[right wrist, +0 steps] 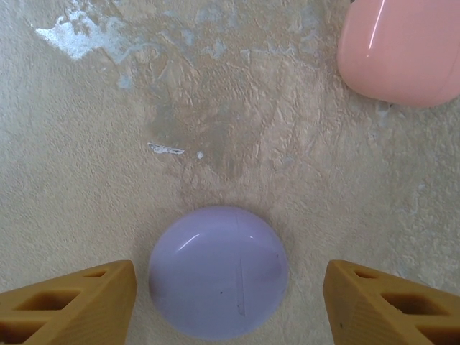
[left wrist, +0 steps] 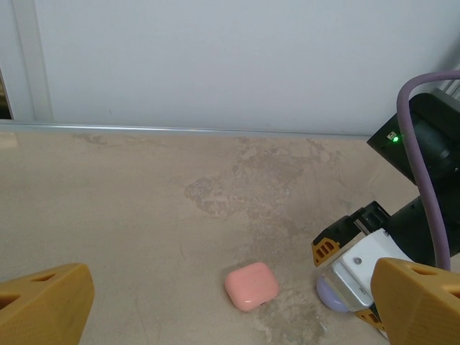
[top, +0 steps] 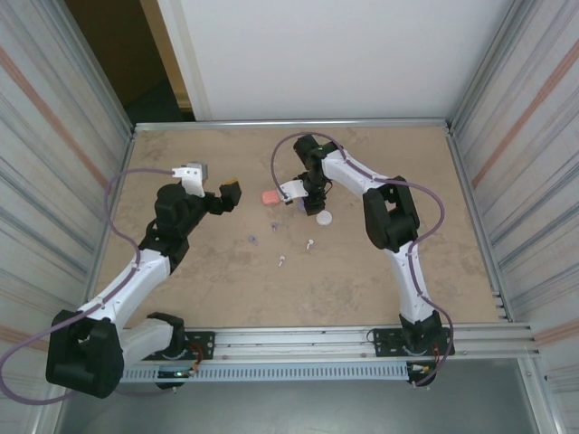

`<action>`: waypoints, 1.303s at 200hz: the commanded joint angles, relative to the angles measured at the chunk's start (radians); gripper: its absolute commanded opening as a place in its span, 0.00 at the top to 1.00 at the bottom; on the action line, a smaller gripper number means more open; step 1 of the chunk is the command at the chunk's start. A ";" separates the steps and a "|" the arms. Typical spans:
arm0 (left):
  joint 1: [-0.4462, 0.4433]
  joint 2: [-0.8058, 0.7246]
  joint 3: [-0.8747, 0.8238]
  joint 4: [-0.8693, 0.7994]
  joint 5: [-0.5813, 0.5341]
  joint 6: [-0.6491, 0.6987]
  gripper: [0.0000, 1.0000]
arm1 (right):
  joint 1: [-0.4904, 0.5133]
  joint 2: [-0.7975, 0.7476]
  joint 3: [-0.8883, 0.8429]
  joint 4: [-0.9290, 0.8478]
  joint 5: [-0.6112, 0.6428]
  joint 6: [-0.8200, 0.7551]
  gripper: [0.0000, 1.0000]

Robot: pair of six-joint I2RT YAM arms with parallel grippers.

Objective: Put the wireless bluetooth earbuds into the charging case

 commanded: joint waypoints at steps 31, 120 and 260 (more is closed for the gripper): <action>0.011 0.008 0.016 0.007 -0.009 0.021 0.01 | 0.009 0.043 0.041 -0.071 0.017 -0.005 0.32; 0.012 0.003 0.018 0.004 -0.009 0.017 0.01 | 0.004 0.006 0.042 -0.056 -0.020 0.038 0.52; 0.013 -0.014 0.127 -0.061 0.245 -0.124 0.05 | 0.014 -0.669 -0.632 0.657 -0.074 0.434 0.52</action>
